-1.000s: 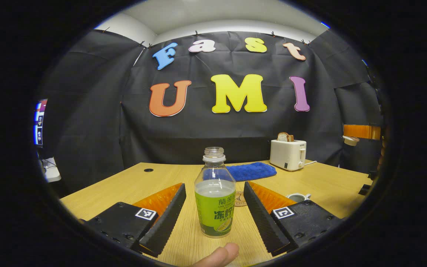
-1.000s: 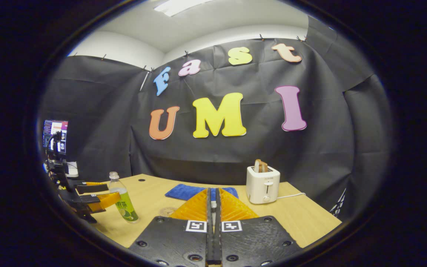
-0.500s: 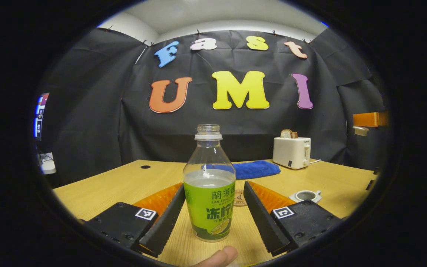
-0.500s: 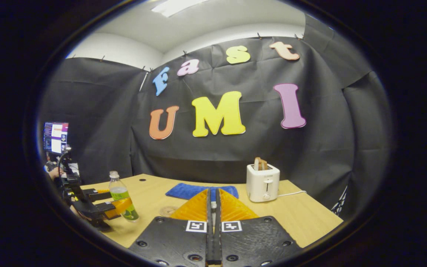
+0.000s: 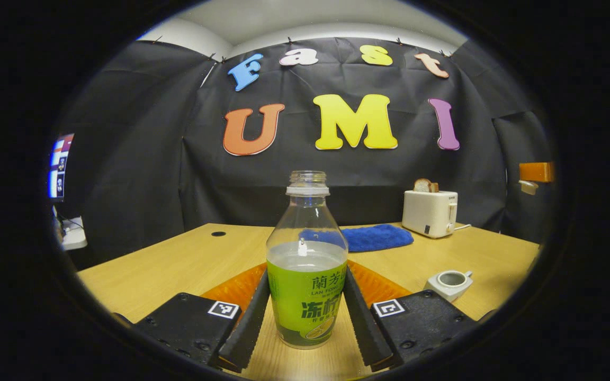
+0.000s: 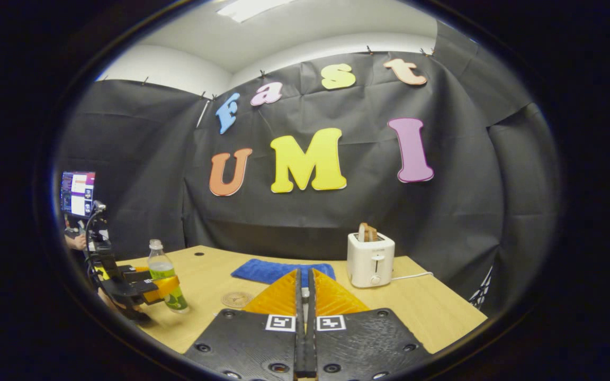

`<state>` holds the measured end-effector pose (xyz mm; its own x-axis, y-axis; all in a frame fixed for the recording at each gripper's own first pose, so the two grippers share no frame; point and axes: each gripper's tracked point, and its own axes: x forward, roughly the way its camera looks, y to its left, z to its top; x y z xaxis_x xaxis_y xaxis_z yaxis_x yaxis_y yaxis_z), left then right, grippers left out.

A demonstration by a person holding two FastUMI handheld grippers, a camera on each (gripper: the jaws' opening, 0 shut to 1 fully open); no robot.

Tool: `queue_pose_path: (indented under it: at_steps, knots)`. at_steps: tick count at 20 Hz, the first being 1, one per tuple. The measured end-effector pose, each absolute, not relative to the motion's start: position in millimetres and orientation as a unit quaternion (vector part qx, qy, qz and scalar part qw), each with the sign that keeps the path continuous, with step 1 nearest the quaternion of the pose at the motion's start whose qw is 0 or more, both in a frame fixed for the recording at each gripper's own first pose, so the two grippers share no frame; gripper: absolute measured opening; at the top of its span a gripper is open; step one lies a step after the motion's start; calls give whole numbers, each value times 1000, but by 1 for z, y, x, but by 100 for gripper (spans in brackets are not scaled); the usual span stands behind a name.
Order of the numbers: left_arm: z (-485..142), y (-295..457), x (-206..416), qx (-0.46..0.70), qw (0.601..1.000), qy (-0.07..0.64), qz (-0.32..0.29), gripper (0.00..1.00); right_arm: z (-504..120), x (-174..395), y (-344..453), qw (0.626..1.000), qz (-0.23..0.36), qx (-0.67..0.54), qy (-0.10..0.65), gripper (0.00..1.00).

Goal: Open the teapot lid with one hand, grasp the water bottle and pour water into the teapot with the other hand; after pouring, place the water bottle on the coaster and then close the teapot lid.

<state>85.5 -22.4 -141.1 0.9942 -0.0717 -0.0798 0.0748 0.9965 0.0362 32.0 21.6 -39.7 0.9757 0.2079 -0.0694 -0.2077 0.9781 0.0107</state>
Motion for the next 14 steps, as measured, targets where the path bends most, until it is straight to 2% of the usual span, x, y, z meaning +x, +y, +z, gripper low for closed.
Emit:
queue_pose_path:
  at_steps: [7, 14]
  knots:
    - [-136, -24, 82, 140, 988, 72, 3, 75, -52, 40, 10, 994, 90, -14, 54, 0]
    - [-145, -48, 81, 285, 952, 107, -28, 76, -59, 46, -6, 995, 72, -23, 65, 0]
